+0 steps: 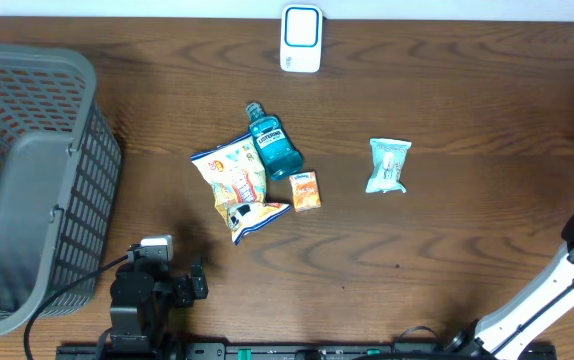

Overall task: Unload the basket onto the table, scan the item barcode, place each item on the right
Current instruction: 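Hold the box at the scanner, then carry it off to the right, then bring the right gripper back and grasp the mint-green wipes pack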

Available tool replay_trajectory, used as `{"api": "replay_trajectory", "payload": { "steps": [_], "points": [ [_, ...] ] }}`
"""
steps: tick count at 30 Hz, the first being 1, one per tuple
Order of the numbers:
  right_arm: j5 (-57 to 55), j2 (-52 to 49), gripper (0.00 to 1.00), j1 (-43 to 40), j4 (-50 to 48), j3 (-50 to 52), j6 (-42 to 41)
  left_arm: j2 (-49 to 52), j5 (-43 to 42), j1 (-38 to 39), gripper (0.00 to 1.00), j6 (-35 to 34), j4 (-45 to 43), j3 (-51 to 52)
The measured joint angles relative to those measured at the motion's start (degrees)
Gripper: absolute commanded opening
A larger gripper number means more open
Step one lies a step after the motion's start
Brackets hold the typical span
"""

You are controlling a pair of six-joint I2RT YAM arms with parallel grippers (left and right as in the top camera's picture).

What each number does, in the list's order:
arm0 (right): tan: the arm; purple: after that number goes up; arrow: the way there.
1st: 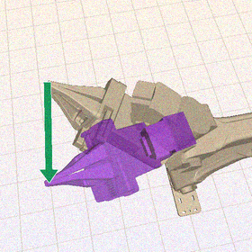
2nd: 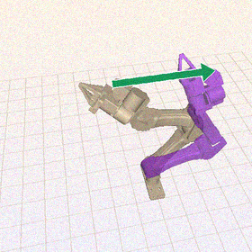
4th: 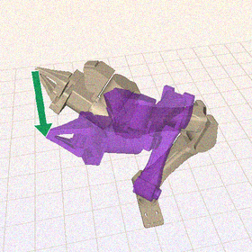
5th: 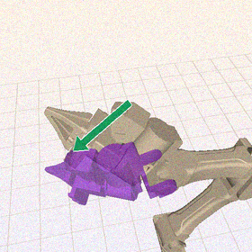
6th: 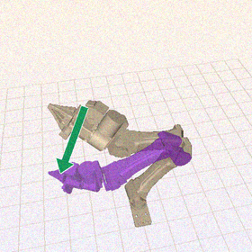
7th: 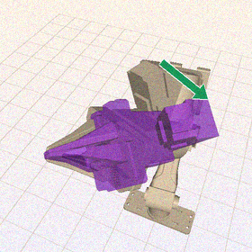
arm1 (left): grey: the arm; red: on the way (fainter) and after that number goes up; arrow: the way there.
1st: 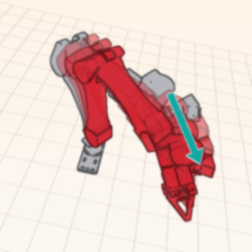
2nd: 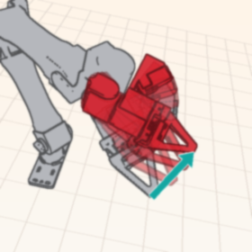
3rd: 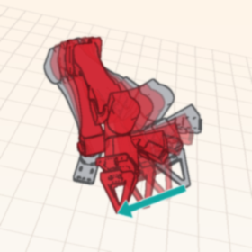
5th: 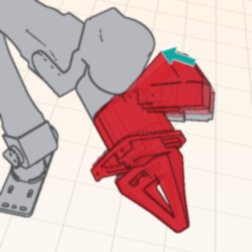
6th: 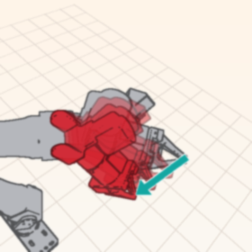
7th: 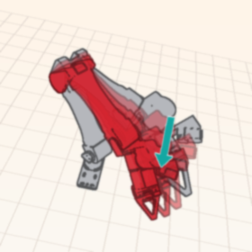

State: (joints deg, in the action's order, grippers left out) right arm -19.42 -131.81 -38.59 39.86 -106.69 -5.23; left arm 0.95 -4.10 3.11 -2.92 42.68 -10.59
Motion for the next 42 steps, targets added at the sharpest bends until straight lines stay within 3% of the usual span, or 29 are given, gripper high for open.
{"api": "replay_trajectory", "payload": {
  "steps": [8, 12, 16, 19, 22, 30, 42],
  "points": [
    [15.67, 14.56, 0.99, 7.15, 5.01, 0.15, -4.50, 0.00, 0.00, 0.00, 0.97, 0.00, 0.00, 0.00],
    [18.73, 23.34, 0.99, 15.56, 10.60, -0.20, -8.72, 0.00, 0.00, 0.00, 0.98, 0.00, 0.00, 0.00],
    [19.93, 25.73, 0.99, 24.83, 16.11, -0.57, -13.05, 0.00, 0.00, 0.00, 0.98, 0.00, 0.00, 0.00],
    [20.33, 24.30, 0.98, 31.69, 19.61, -0.33, -15.54, 0.00, 0.00, 0.00, 0.98, 0.00, 0.00, 0.00],
    [20.06, 21.73, 0.89, 38.23, 23.12, 0.02, -16.68, 0.00, 0.00, 0.00, 0.98, 0.00, 0.00, 0.00],
    [12.70, 11.06, 0.84, 52.00, 28.68, 0.66, -20.90, 0.00, 0.00, 0.00, 0.98, 0.00, 0.00, 0.00],
    [-4.55, -1.14, 0.82, 63.93, 36.26, 1.18, -27.12, 0.00, 0.00, 0.00, 0.98, 0.00, 0.02, 0.00]
  ]
}}
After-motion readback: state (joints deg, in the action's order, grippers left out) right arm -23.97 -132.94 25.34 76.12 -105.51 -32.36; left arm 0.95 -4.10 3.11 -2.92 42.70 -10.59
